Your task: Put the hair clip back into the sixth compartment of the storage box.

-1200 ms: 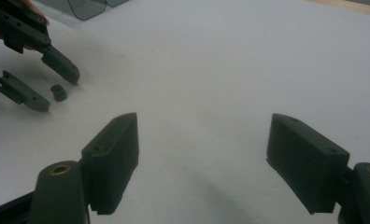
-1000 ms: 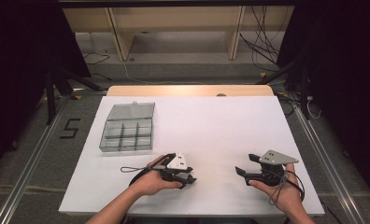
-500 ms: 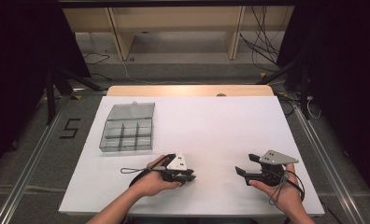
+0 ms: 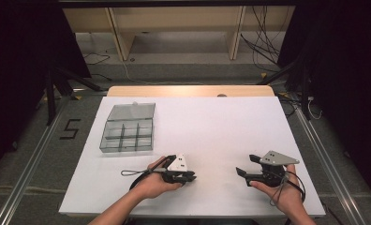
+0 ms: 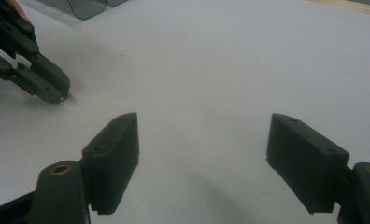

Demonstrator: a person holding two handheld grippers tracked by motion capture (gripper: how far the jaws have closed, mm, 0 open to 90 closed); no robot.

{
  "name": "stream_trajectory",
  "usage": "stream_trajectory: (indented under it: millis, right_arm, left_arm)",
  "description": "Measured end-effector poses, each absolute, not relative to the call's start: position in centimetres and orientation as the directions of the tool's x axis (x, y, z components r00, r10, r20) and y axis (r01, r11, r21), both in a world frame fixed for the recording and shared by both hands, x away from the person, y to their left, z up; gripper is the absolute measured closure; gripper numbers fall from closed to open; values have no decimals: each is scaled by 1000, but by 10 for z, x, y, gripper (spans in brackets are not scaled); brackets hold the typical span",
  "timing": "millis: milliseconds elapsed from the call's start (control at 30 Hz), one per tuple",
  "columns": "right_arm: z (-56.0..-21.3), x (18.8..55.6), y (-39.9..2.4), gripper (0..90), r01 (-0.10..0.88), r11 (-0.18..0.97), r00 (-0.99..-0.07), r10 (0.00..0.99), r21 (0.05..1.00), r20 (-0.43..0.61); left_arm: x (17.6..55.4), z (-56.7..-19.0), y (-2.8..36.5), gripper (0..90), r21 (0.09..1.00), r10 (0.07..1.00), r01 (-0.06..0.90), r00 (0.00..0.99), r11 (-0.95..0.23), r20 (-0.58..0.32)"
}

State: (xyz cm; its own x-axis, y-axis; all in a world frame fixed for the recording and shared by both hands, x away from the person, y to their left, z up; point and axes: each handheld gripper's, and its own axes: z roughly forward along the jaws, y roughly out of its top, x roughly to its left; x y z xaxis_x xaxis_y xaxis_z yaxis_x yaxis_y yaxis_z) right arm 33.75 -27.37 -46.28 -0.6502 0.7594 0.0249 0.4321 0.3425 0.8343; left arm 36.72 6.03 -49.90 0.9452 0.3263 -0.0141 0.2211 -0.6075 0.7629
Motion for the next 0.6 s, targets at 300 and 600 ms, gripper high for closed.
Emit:
stream_trajectory:
  millis: [300, 600]
  right_arm:
    - [-463, 337, -274, 262, 431, 343, -651, 759, 835, 24]
    - [-463, 337, -274, 263, 430, 344, -652, 758, 835, 24]
  left_arm:
    - [367, -499, 61, 799, 765, 338, 238, 941, -598, -28]
    - [367, -496, 65, 799, 766, 348, 241, 937, -596, -24]
